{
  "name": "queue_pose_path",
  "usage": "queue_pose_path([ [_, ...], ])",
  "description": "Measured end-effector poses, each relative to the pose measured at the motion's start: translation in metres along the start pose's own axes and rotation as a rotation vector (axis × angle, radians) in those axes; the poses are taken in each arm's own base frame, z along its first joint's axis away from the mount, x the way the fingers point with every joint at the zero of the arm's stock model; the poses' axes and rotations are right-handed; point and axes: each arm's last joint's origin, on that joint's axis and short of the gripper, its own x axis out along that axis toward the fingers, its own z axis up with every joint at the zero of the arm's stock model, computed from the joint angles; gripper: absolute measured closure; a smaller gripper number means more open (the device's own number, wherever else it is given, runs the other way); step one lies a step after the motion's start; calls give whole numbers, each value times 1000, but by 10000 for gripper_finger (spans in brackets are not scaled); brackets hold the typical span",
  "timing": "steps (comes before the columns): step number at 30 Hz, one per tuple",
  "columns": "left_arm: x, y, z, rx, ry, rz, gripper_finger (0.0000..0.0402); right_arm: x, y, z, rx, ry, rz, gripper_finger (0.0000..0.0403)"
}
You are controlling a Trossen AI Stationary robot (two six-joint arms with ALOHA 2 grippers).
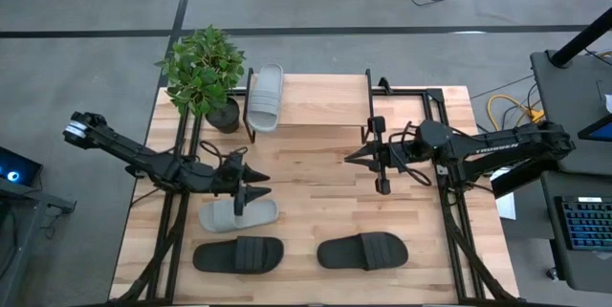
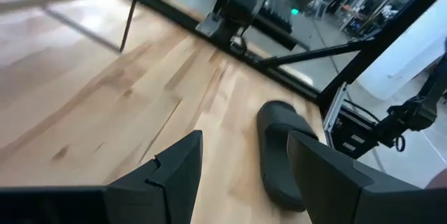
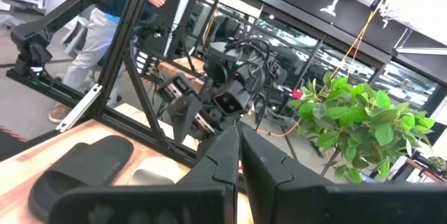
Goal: Pick and place slides into the shelf
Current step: Put the grey slipper on the shelf
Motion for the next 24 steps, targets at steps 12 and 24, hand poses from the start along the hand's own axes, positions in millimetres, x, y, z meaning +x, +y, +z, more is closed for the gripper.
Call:
queue_pose_path([
  [12, -3, 18, -23, -145, 227, 167, 206, 0, 0, -1, 1, 10, 5, 394],
  [24, -3, 17, -22, -143, 224, 163, 206, 0, 0, -1, 1, 10, 4, 394],
])
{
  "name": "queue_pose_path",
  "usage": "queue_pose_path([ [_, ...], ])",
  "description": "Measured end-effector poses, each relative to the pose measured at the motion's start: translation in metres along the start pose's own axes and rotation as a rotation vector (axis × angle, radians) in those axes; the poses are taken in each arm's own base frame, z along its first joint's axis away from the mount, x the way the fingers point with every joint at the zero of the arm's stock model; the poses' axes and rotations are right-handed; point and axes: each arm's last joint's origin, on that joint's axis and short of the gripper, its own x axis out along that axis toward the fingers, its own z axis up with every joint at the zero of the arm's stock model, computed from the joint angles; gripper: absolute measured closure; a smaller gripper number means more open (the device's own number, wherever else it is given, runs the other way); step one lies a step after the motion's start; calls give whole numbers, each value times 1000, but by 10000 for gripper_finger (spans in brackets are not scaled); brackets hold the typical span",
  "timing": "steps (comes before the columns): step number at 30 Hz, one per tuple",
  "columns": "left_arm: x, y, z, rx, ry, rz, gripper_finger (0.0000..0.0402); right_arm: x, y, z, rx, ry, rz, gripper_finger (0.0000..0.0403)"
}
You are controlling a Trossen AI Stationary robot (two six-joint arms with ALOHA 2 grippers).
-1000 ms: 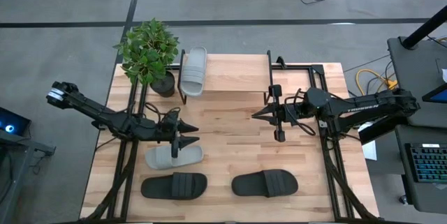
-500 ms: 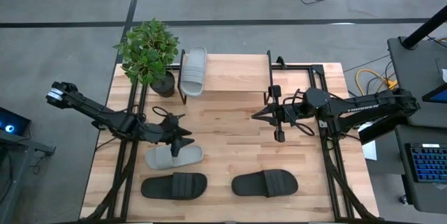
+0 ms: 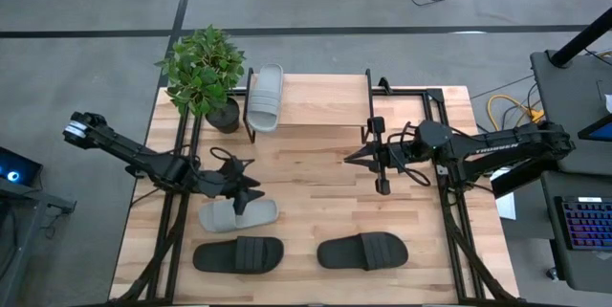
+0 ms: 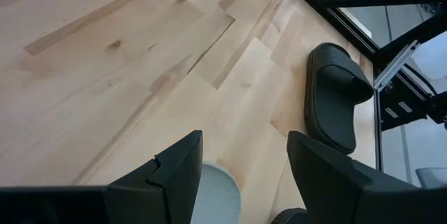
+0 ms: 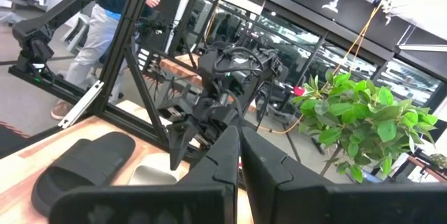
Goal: Pick and place slides into the shelf
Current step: Put the grey slipper on the shelf
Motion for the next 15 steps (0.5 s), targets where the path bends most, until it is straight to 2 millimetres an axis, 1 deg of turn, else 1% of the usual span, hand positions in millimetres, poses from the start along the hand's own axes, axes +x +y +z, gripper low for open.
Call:
queue_pose_path([
  [2, 0, -1, 1, 36, -7, -15, 206, 0, 0, 0, 0, 0, 0, 394],
  [4, -2, -8, 7, 96, -49, -63, 206, 0, 0, 0, 0, 0, 0, 394],
  [6, -4, -19, 16, 189, -137, -157, 206, 0, 0, 0, 0, 0, 0, 394],
  [9, -9, -38, 27, 404, -281, -349, 206, 0, 0, 0, 0, 0, 0, 394],
  [12, -11, -54, 25, 587, -366, -480, 206, 0, 0, 0, 0, 0, 0, 394],
  [15, -12, -68, 16, 716, -342, -481, 206, 0, 0, 0, 1, 4, 2, 394],
])
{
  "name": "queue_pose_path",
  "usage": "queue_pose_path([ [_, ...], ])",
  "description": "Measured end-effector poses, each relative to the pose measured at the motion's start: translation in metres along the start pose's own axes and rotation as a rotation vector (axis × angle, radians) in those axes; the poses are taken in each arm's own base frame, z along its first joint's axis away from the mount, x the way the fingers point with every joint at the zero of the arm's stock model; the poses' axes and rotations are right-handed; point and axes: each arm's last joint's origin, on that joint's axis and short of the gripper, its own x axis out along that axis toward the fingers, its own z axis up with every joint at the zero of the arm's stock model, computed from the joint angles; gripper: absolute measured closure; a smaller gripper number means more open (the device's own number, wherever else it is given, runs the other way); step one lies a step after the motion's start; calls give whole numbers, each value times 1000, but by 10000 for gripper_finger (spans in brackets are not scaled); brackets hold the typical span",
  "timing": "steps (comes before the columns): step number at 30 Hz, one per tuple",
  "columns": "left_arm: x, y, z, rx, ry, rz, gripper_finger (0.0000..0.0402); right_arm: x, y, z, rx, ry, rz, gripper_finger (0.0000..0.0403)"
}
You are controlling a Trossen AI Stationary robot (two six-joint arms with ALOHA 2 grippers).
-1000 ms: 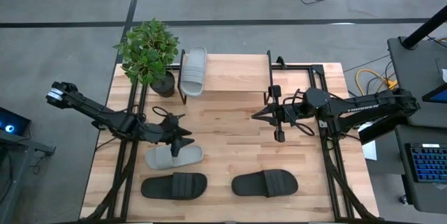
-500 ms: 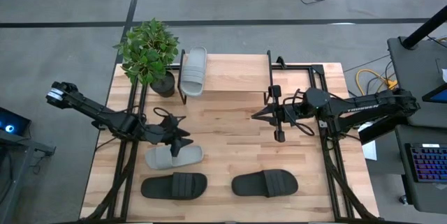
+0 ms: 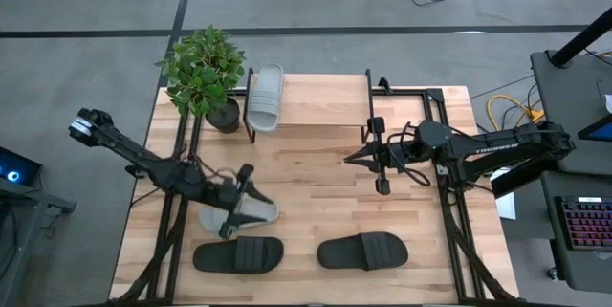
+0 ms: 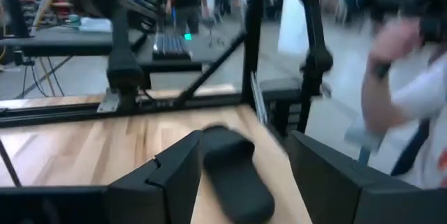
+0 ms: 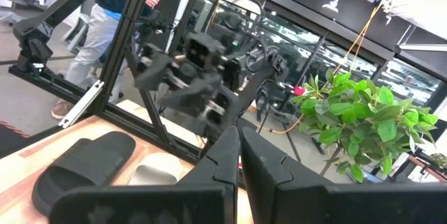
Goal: Pick and place slides into the shelf
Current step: Put the grey slipper on the shelf
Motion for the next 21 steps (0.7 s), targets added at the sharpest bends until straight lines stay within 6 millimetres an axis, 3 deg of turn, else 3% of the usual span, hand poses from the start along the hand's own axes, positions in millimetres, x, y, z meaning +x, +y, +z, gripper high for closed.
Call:
queue_pose_path([
  [4, 3, -15, 8, 27, 146, 142, 206, 0, 1, -1, 2, 13, 6, 394],
  [10, 1, -35, 15, -93, 322, 315, 206, 0, 1, -2, 27, 18, 8, 394],
  [15, 2, -44, 6, -212, 392, 343, 206, 0, 1, -2, 28, 18, 8, 394],
  [21, -4, -40, -5, -194, 492, 391, 206, 0, 1, -2, 28, 18, 8, 394],
])
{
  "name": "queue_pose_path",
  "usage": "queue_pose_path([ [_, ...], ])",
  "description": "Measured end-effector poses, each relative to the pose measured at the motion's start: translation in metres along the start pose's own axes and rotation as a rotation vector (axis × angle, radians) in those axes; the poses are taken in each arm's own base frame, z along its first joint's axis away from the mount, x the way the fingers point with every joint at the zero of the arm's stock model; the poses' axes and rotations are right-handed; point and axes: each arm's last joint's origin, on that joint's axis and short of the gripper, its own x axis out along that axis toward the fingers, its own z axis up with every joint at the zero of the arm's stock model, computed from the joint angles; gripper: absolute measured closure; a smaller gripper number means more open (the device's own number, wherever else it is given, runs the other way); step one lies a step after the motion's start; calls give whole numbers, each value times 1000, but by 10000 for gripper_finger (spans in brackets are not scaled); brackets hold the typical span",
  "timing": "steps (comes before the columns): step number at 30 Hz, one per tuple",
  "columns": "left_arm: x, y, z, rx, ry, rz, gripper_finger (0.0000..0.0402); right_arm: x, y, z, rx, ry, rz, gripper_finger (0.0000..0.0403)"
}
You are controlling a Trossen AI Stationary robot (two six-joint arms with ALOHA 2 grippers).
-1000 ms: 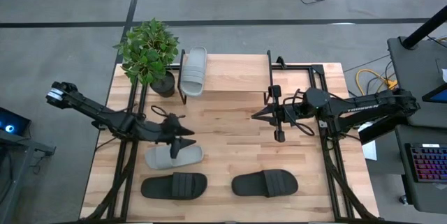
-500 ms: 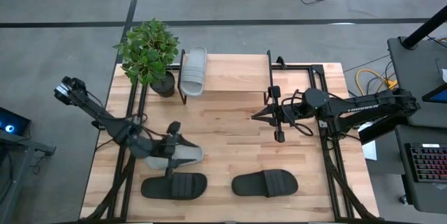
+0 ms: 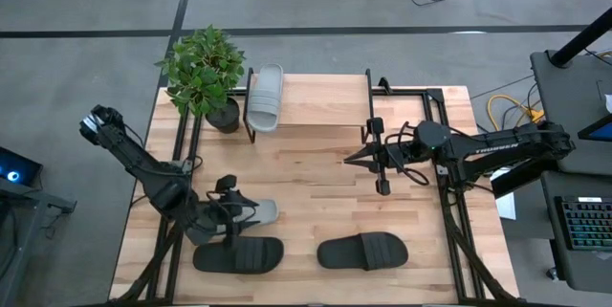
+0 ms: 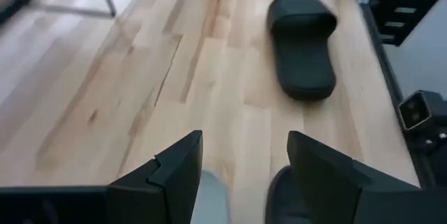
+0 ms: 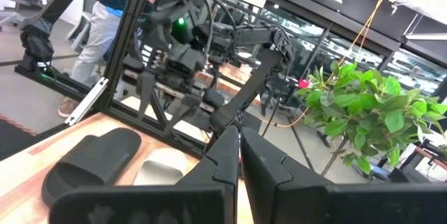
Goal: Pick and place slides into the shelf
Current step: Put the grey slipper on the shelf
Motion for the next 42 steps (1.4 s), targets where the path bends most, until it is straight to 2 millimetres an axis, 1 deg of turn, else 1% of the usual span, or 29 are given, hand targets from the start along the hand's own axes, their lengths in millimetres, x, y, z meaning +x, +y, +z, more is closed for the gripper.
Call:
queue_pose_path([
  [4, -4, 5, -5, -182, 44, 26, 206, 0, 0, 0, 0, 0, 0, 394],
  [7, -4, 4, -16, -260, 148, 27, 206, 0, 0, 0, 0, 0, 0, 394],
  [9, -2, 3, -25, -292, 233, 46, 206, 0, 0, 0, 0, 0, 0, 394],
  [15, 4, 3, -50, -383, 436, 190, 206, 0, 0, 0, 0, -1, 0, 394],
  [19, 10, 0, -61, -397, 517, 252, 206, 0, 0, 0, 0, 0, 0, 394],
  [22, 14, -3, -67, -427, 592, 263, 206, 0, 0, 0, 0, 0, 0, 394],
  [24, 16, -5, -69, -448, 629, 268, 206, 0, 0, 0, 0, 0, 0, 394],
  [31, 15, -7, -70, -464, 666, 260, 206, 0, 0, 0, 0, 0, 1, 394],
  [36, 3, -7, -69, -494, 707, 225, 206, 0, 0, 0, 0, 3, 2, 394],
  [39, -7, -4, -68, -532, 719, 235, 206, 0, 0, -1, 1, 5, 2, 394],
  [42, -17, 2, -69, -556, 708, 286, 206, 0, 0, 0, 1, 5, 3, 394],
])
